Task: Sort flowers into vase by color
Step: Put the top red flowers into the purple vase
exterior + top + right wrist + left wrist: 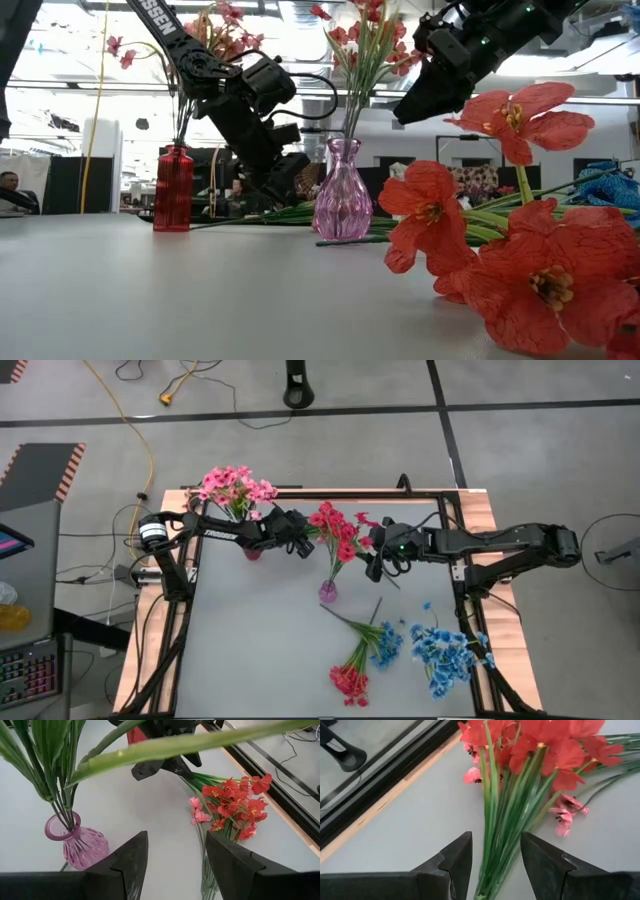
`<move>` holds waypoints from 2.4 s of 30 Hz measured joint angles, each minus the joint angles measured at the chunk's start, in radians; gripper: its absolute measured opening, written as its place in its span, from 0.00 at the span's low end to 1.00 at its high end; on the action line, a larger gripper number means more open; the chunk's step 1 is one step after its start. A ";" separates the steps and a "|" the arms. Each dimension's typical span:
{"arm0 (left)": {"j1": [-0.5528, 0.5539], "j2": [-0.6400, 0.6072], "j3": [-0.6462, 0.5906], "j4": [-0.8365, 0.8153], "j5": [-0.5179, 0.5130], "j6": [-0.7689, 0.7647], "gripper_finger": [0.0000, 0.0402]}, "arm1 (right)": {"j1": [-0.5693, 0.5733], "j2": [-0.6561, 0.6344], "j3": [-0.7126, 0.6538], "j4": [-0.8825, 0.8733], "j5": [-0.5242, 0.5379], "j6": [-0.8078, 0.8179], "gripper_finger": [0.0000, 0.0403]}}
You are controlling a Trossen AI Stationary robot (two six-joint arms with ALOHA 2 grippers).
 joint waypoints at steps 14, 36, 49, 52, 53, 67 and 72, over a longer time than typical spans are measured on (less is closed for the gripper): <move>0.012 0.000 0.000 -0.018 0.030 0.032 0.39 | 0.000 0.000 0.000 0.001 0.000 0.000 0.56; 0.024 0.122 0.002 0.046 0.056 -0.028 0.30 | 0.001 0.000 0.000 0.000 0.000 0.000 0.56; 0.009 0.123 0.000 0.076 0.059 -0.124 0.02 | 0.001 0.000 0.000 0.000 0.000 0.000 0.56; 0.001 0.123 0.000 0.077 0.061 -0.136 0.03 | 0.001 0.000 0.000 0.000 0.000 0.000 0.56; -0.003 0.123 0.000 0.077 0.061 -0.143 0.03 | 0.001 0.000 0.000 0.000 0.000 0.000 0.56; -0.062 0.015 0.000 0.068 0.063 -0.184 0.02 | 0.001 0.000 0.000 0.000 0.000 0.000 0.56; -0.078 -0.045 0.000 0.064 0.062 -0.185 0.03 | 0.001 0.000 0.000 0.000 0.000 0.000 0.56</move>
